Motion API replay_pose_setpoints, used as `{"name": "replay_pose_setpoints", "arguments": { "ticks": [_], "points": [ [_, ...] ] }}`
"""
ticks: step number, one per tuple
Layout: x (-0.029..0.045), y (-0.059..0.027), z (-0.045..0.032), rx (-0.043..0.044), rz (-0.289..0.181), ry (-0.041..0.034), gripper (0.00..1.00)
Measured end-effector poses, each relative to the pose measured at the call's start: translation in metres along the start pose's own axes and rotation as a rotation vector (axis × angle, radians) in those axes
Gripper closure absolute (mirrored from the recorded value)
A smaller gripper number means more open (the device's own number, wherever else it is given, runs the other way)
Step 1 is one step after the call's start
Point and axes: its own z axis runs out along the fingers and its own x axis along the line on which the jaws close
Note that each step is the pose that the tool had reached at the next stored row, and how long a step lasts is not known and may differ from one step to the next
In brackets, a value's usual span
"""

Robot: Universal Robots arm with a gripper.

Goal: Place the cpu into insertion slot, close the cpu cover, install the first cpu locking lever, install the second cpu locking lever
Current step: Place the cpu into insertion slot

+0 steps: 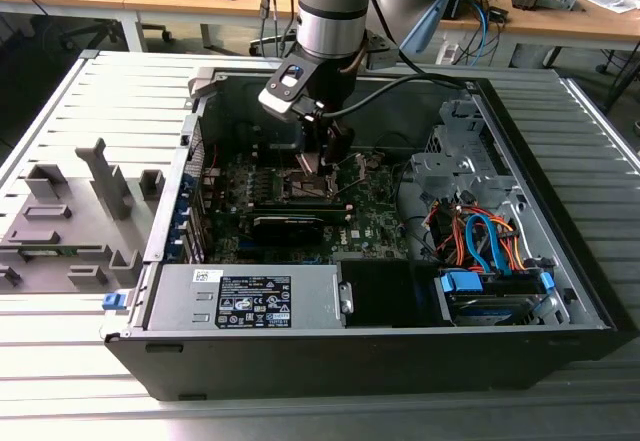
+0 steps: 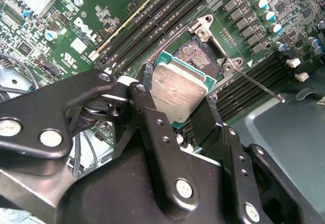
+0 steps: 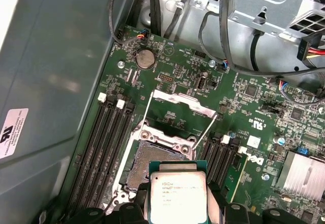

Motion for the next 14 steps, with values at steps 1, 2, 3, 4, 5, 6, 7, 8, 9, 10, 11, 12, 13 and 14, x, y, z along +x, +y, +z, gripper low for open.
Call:
{"name": "replay_pose_setpoints", "arguments": {
  "ticks": [1,2,3,4,5,6,7,8,9,10,11,12,13,14],
  "points": [
    [0.0,0.0,0.0,0.0001,0.001,0.0,0.46],
    [0.0,0.0,0.0,0.0001,0.002,0.0,0.46],
    [0.0,0.0,0.0,0.0001,0.003,0.0001,0.46],
    [0.0,0.0,0.0,0.0002,0.004,0.0001,0.46],
    [0.0,0.0,0.0,0.0003,0.005,0.0002,0.46],
    [0.0,0.0,0.0,0.0003,0.006,0.0002,0.46],
    [0.0,0.0,0.0,0.0004,0.008,0.0002,0.46],
    [0.0,0.0,0.0,0.0004,0.009,0.0002,0.46],
    [0.0,0.0,0.0,0.0005,0.01,0.0002,0.46],
    [0.0,0.0,0.0,0.0006,0.011,0.0002,0.46],
    [0.0,0.0,0.0,0.0006,0.012,0.0002,0.46],
    [0.0,0.0,0.0,0.0006,0.013,0.0002,0.46],
    [0.0,0.0,0.0,0.0007,0.014,0.0003,0.46],
    [0.0,0.0,0.0,0.0007,0.015,0.0003,0.46]
  ]
}}
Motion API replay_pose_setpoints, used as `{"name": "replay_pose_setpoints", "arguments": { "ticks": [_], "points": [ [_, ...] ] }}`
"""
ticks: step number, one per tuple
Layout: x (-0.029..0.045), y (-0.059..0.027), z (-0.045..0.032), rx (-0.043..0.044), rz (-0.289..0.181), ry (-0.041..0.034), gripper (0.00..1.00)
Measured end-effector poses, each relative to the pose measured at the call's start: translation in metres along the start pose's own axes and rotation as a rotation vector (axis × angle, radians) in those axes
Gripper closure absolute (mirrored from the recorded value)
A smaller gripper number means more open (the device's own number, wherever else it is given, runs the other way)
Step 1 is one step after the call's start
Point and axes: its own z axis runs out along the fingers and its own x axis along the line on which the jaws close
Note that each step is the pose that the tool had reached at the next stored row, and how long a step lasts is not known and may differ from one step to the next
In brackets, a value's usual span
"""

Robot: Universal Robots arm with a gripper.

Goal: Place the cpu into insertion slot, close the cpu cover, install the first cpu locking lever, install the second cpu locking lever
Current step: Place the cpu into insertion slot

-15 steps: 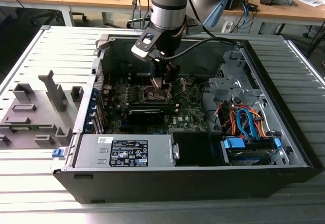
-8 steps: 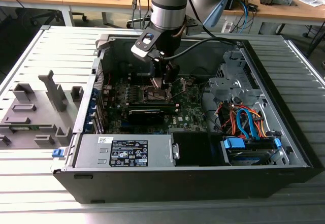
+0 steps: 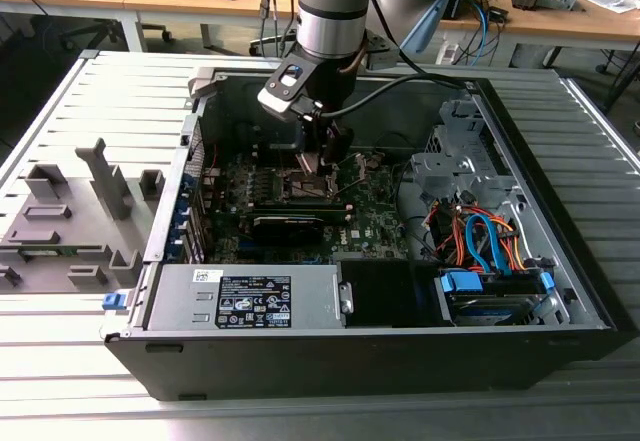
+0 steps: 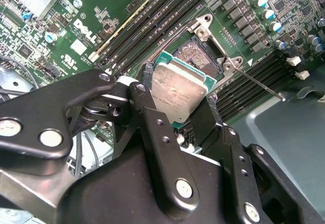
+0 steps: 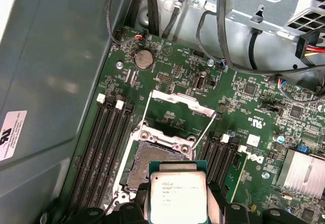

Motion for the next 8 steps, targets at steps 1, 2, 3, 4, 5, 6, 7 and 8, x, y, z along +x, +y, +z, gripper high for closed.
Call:
{"name": "replay_pose_setpoints", "arguments": {
  "ticks": [1,2,3,4,5,6,7,8],
  "points": [
    [0.0,0.0,0.0,0.0001,0.001,0.0001,0.46],
    [0.0,0.0,0.0,0.0001,0.002,0.0001,0.46],
    [0.0,0.0,0.0,0.0002,0.003,0.0001,0.46],
    [0.0,0.0,0.0,0.0002,0.004,0.0001,0.46],
    [0.0,0.0,0.0,0.0002,0.005,0.0001,0.46],
    [0.0,0.0,0.0,0.0002,0.005,0.0001,0.46],
    [0.0,0.0,0.0,0.0002,0.006,0.0001,0.46],
    [0.0,0.0,0.0,0.0002,0.007,0.0002,0.46]
  ]
}}
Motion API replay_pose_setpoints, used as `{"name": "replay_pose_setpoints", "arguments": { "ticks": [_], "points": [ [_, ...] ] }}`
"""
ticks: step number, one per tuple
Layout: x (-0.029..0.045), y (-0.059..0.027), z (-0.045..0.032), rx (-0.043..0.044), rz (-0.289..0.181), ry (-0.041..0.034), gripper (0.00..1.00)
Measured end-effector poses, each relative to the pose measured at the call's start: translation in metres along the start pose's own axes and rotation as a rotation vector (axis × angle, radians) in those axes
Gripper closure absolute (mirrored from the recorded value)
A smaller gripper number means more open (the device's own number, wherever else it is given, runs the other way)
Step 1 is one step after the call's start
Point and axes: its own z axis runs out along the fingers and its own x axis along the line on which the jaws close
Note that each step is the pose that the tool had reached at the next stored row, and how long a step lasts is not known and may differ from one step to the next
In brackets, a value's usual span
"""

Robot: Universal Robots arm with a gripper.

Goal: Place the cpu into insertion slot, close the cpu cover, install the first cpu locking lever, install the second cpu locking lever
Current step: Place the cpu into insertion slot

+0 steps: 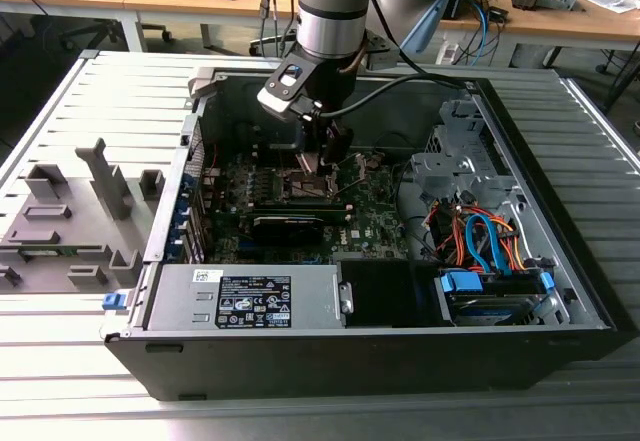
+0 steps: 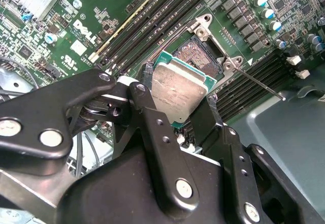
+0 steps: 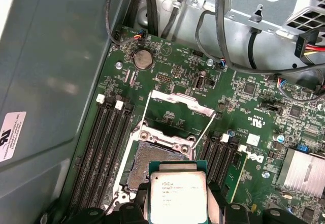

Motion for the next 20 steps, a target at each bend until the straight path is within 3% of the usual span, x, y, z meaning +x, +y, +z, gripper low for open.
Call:
{"name": "replay_pose_setpoints", "arguments": {
  "ticks": [20],
  "points": [
    [0.0,0.0,0.0,0.0007,0.014,0.0003,0.46]
  ]
}}
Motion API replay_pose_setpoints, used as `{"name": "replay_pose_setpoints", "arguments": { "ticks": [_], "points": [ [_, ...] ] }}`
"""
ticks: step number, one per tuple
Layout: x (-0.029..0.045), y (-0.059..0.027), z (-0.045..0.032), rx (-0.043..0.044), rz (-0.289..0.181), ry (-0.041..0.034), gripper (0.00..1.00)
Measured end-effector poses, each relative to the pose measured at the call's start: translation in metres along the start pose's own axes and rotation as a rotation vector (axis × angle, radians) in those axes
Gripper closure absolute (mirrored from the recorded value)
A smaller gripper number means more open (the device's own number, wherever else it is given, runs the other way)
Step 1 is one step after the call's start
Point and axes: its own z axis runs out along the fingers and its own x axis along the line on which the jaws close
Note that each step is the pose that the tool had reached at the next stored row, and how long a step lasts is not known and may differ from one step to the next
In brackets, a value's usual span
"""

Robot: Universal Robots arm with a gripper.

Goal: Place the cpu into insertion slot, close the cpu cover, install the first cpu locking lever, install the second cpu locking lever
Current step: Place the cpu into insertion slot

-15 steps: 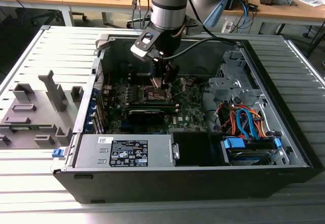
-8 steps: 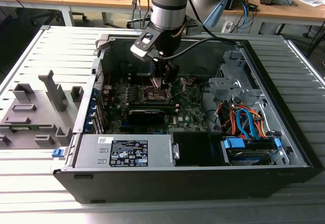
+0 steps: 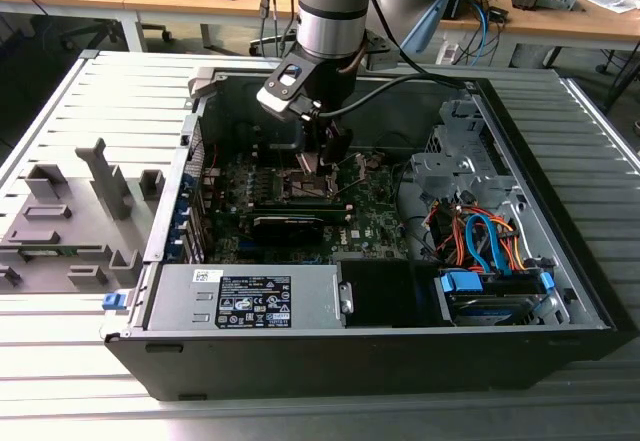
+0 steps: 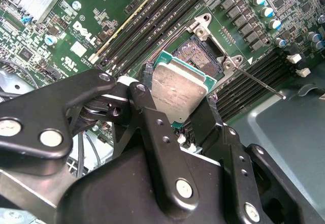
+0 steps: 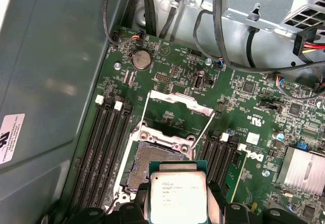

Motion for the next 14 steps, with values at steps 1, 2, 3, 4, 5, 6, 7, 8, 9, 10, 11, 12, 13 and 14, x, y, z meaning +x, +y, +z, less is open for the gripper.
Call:
{"name": "replay_pose_setpoints", "arguments": {
  "ticks": [1,2,3,4,5,6,7,8,9,10,11,12,13,14],
  "points": [
    [0.0,0.0,0.0,-0.0001,0.001,0.0001,0.46],
    [0.0,0.0,0.0,0.0001,0.002,0.0,0.46],
    [0.0,0.0,0.0,0.0001,0.002,0.0,0.46],
    [0.0,0.0,0.0,0.0001,0.003,0.0,0.46],
    [0.0,0.0,0.0,0.0001,0.005,0.0001,0.46],
    [0.0,0.0,0.0,0.0002,0.005,0.0001,0.46],
    [0.0,0.0,0.0,0.0002,0.006,0.0001,0.46],
    [0.0,0.0,0.0,0.0002,0.007,0.0002,0.46],
    [0.0,0.0,0.0,0.0003,0.007,0.0002,0.46],
    [0.0,0.0,0.0,0.0004,0.008,0.0001,0.46],
    [0.0,0.0,0.0,0.0003,0.009,0.0002,0.46],
    [0.0,0.0,0.0,0.0004,0.01,0.0002,0.46],
    [0.0,0.0,0.0,0.0004,0.011,0.0003,0.46],
    [0.0,0.0,0.0,0.0005,0.011,0.0003,0.46]
  ]
}}
